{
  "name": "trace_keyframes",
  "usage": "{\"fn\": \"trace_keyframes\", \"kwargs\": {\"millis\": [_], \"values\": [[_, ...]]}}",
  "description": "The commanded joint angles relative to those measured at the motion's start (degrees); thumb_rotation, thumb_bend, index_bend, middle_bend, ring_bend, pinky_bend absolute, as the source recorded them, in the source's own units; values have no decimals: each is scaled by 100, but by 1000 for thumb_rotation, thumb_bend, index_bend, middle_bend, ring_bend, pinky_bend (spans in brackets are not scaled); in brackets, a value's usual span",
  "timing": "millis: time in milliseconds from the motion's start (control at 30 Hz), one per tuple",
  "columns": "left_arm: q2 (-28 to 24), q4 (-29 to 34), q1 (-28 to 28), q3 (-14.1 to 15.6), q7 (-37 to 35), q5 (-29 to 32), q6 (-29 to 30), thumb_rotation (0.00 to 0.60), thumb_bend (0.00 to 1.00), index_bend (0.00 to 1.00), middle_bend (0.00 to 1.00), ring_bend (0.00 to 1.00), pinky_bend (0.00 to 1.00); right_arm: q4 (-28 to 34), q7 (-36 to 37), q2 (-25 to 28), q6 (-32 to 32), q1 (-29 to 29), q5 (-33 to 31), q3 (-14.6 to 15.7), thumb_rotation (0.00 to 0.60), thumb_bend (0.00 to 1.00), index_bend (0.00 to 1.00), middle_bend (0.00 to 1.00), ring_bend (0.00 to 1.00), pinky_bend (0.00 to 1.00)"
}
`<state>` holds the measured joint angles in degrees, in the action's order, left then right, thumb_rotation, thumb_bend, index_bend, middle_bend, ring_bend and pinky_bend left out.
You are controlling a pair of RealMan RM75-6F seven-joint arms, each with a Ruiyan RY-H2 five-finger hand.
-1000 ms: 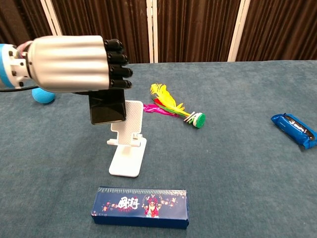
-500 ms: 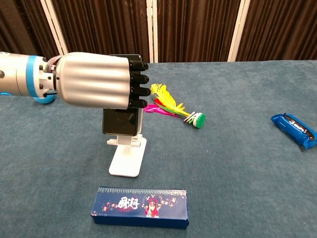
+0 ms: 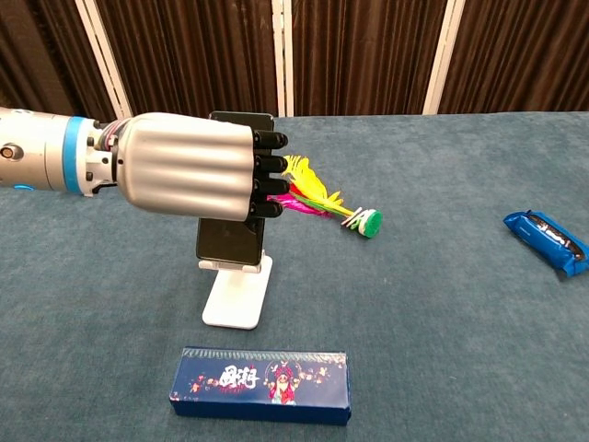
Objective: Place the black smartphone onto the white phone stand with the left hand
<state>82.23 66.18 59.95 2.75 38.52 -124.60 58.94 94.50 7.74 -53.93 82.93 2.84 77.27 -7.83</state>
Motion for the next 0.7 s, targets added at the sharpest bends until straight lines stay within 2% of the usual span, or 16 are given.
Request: {"fn": "trace_keyframes", "kwargs": {"millis": [33,200,300,367,533,700], "values": [[7,1,-15,24,41,20,-11,600,0,478,331,311,285,-4,11,3,-2,-1,5,0,600,0,0,0,0,0],[36,-2,-62,66,106,73,-16,600,0,471,330,310,281,-3,29,12,3,-4,16,0,600,0,0,0,0,0],[78,-7,-114,90,124,111,29,600,0,436,307,287,265,0,44,20,15,-12,18,-3,600,0,0,0,0,0],[98,-7,-132,102,135,140,29,600,0,371,249,238,241,2,51,24,20,-17,23,-1,600,0,0,0,0,0],[130,9,-172,89,162,215,69,600,0,124,20,78,175,8,74,34,37,-29,34,0,600,0,0,0,0,0],[140,46,-182,62,162,259,144,600,0,62,0,26,150,8,100,46,37,-32,42,-1,600,0,0,0,0,0]]}}
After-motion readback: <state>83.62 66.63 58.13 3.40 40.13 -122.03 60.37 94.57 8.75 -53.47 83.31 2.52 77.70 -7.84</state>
